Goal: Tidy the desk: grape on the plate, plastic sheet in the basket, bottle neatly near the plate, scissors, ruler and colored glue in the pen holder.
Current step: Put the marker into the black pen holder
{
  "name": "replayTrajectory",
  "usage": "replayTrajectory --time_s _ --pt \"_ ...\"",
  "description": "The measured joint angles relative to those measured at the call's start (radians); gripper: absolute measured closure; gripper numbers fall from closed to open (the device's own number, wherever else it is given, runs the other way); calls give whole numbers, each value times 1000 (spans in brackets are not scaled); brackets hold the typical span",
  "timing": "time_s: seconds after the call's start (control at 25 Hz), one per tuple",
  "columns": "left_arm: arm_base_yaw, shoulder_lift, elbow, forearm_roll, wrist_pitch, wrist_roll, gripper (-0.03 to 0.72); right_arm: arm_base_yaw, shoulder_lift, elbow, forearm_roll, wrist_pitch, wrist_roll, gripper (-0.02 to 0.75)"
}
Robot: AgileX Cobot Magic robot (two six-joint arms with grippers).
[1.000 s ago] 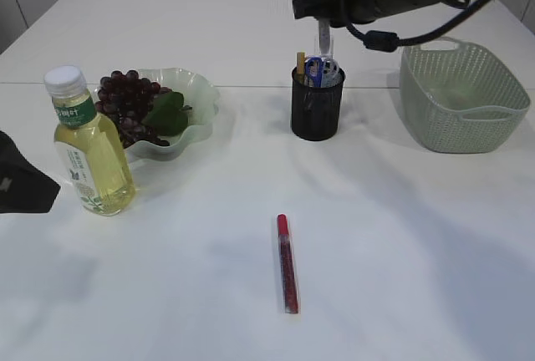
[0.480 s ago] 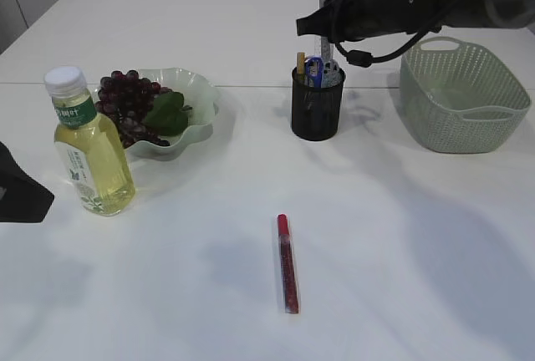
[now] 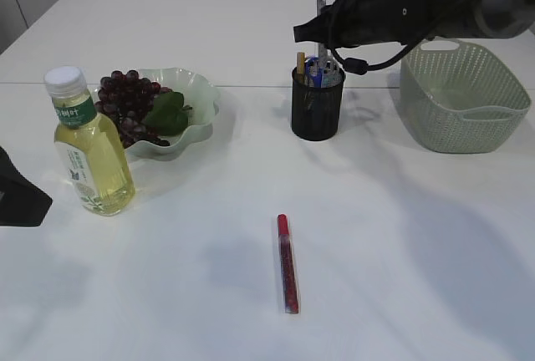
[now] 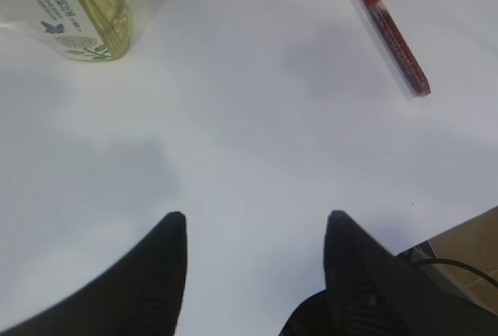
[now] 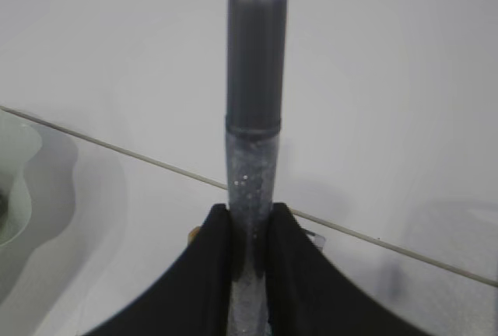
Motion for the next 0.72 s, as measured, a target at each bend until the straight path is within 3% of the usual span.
replayTrajectory --time_s 0.52,0.64,0.72 --pt "0 0 0 0 4 0 273 0 36 -1 8 4 0 592" --pt "0 0 0 0 5 0 273 0 36 -2 8 4 0 538" --pt "0 0 0 0 7 0 273 0 36 -2 8 12 0 449"
